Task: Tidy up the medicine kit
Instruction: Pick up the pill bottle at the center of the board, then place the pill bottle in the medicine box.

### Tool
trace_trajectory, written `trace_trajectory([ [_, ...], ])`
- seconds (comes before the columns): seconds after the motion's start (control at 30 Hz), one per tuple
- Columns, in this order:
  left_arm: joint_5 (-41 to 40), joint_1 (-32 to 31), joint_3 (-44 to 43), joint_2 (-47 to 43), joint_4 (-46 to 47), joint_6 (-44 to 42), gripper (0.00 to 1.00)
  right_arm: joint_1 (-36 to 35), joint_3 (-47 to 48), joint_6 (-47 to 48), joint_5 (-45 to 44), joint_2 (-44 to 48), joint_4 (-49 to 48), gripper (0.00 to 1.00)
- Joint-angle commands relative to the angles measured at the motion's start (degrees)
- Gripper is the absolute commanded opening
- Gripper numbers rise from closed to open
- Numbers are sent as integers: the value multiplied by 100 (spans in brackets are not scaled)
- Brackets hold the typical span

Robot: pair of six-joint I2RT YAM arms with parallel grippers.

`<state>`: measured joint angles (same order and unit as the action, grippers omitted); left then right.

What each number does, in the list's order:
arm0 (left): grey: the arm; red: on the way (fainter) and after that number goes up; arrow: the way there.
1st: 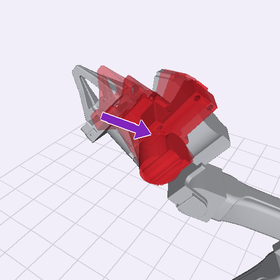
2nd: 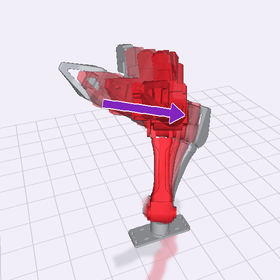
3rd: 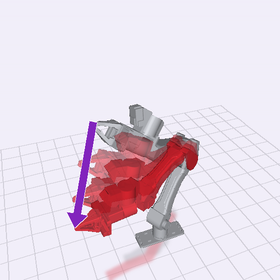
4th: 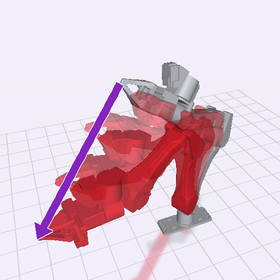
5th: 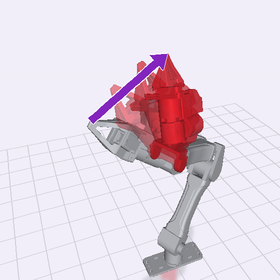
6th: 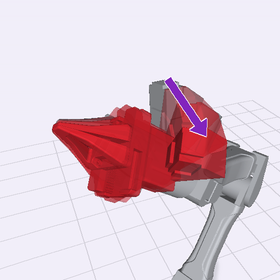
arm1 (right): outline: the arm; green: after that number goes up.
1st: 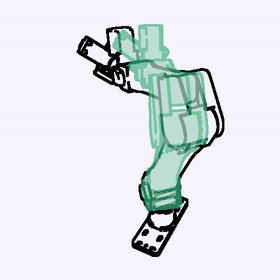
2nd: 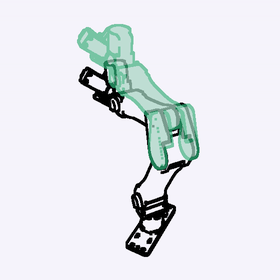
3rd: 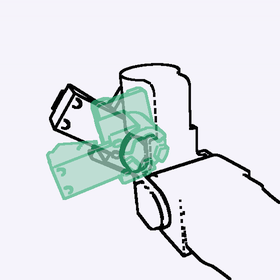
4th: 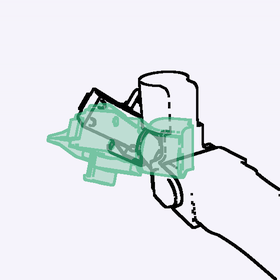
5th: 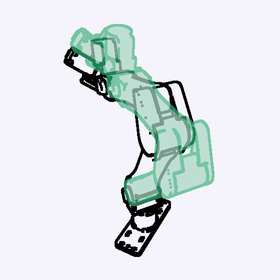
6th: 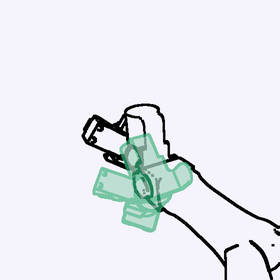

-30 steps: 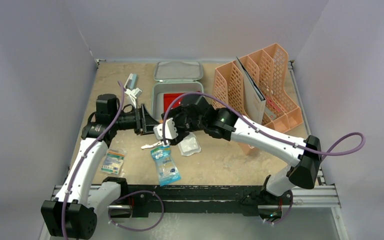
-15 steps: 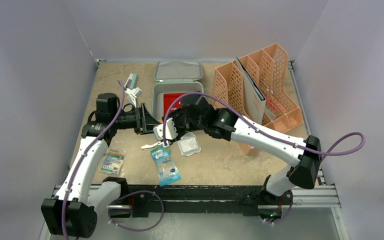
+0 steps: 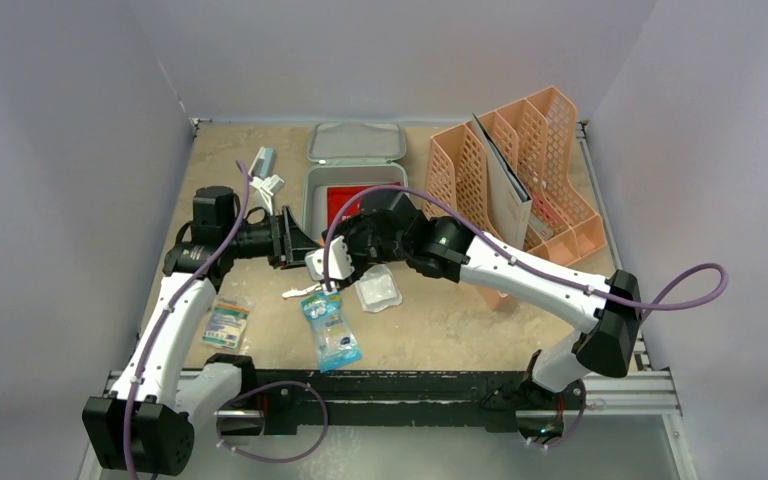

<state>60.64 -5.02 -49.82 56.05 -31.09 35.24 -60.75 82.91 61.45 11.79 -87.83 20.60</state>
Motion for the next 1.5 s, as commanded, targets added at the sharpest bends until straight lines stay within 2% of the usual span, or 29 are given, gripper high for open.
trace_trajectory([
  [0.0, 353, -35, -292, -112, 160, -69, 16, -25, 64, 16, -43, -54, -161, 55],
  [0.27, 377, -35, -337, -75, 147, -77, 17, -35, 161, 48, -50, -117, -95, 58],
  [0.33, 373, -35, -365, -62, 107, -131, 17, -35, 180, 53, -104, -137, -112, 55],
  [0.4, 211, -35, -410, -70, -58, -232, 18, -35, 160, 33, -151, -138, -169, 46],
  [0.53, -419, -27, -577, -106, -295, -391, 32, -40, 0, -299, -143, -95, -363, 33],
  [0.77, -2553, 100, -978, 10, -701, -644, 59, 3, -235, -902, -272, -24, -825, 28],
  [0.87, -2732, 552, -1059, 84, -763, -617, 65, 108, -224, -1190, -254, -75, -1002, 28],
  [0.97, -2506, 855, -993, 28, -524, -472, 68, 302, -124, -1558, -169, -221, -1080, 28],
  [1.2, -3271, 902, -568, -58, -351, -458, 70, 747, 467, -2847, -134, -896, -1327, 28],
  [1.33, -3155, 1024, -328, -22, -286, -529, 71, 1034, 431, -3661, 384, -1100, -1752, 29],
  [1.47, -3172, 1055, -249, 2, -325, -696, 71, 1105, 733, -3971, 336, -1522, -1738, 29],
])
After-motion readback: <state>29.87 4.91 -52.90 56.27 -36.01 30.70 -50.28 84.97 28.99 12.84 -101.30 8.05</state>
